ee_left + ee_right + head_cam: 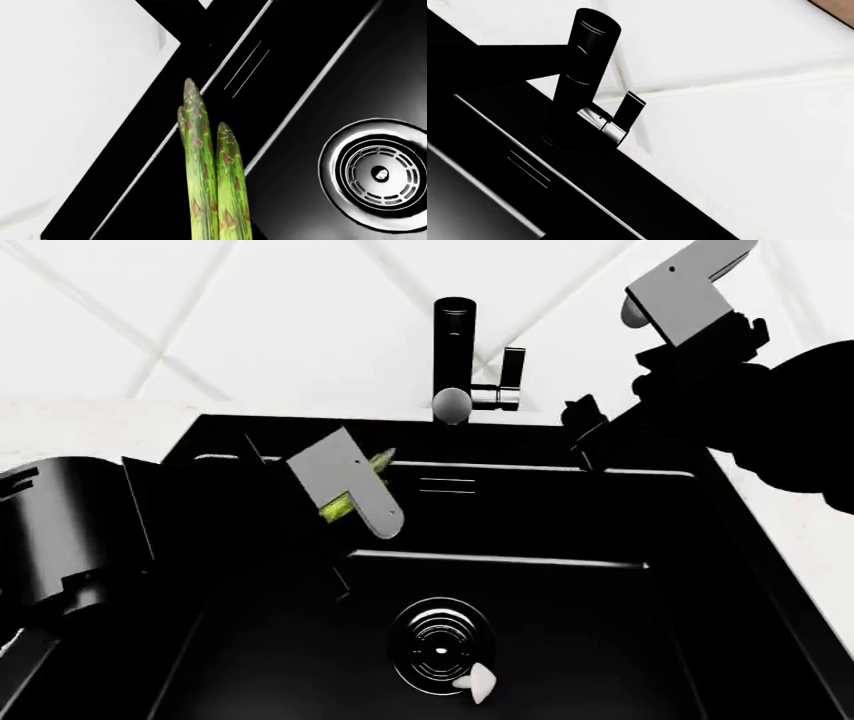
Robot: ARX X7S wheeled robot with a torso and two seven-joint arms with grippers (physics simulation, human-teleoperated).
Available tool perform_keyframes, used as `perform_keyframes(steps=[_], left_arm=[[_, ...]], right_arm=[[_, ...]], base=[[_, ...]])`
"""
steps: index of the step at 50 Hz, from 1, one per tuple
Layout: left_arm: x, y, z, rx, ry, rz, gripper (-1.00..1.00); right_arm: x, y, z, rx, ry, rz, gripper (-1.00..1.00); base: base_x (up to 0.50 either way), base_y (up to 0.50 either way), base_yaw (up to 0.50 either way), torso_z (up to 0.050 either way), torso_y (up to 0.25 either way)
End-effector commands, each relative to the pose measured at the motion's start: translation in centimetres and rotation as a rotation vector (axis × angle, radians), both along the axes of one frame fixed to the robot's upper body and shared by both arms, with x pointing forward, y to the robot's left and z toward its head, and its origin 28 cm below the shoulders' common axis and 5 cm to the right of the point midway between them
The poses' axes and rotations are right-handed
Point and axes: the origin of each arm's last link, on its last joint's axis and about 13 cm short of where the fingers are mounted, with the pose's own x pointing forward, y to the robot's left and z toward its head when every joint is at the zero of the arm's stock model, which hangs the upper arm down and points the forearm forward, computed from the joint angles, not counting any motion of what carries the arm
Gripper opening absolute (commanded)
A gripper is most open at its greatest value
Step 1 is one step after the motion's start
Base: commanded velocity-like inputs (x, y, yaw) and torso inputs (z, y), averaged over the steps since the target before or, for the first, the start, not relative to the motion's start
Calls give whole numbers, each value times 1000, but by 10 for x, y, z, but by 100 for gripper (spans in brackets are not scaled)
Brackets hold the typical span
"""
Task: Pick up the fruits and vegetables and place them in the sink. Turn on the sink faucet to wash them. Then turn the sink off and put them in the tray.
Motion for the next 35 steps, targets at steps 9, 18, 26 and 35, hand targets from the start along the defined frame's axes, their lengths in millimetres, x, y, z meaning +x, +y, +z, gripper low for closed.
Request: perform_keyframes(steps=[9, 18, 26, 35], left_arm=[[21, -13, -37, 131, 268, -65, -100], [24, -18, -51, 154, 321, -119, -100], [23, -27, -67, 154, 370, -203, -100], [19, -36, -85, 163, 405, -260, -100]], right_arm=[[2, 0, 4, 1, -27, -14, 100], [2, 0, 6, 4, -38, -28, 100], [3, 0, 6, 9, -42, -35, 100], [4, 0, 3, 12, -42, -37, 100]], base=[[0, 0, 0, 0, 0], [0, 0, 0, 2, 0], [0, 0, 0, 0, 0], [0, 0, 0, 0, 1]])
